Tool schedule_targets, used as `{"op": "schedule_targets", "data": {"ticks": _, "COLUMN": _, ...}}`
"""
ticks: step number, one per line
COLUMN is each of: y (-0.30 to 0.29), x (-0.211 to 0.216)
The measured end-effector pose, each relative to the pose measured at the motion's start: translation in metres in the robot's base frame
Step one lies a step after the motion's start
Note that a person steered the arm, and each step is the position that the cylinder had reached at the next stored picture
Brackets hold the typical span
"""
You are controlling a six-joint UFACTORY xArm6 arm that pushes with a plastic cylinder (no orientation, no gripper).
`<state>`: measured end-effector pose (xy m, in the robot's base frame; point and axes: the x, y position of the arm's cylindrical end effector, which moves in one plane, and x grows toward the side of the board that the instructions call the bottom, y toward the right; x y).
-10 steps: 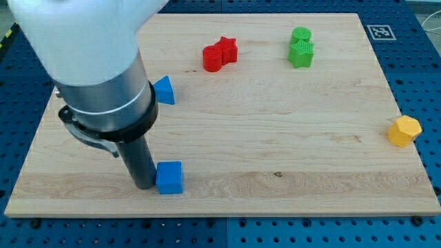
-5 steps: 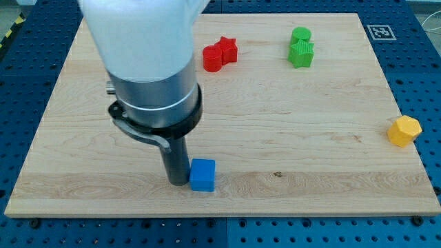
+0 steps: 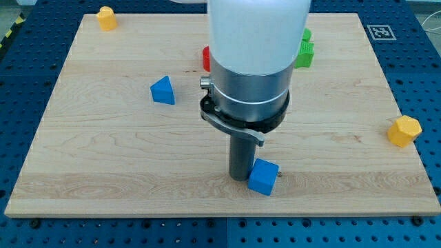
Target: Push the blue cube to bottom right
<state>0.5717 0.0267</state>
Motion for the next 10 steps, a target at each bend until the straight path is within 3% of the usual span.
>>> {"op": "schedule_targets", "data": {"ticks": 10, "y": 0.052, "x": 0.026}}
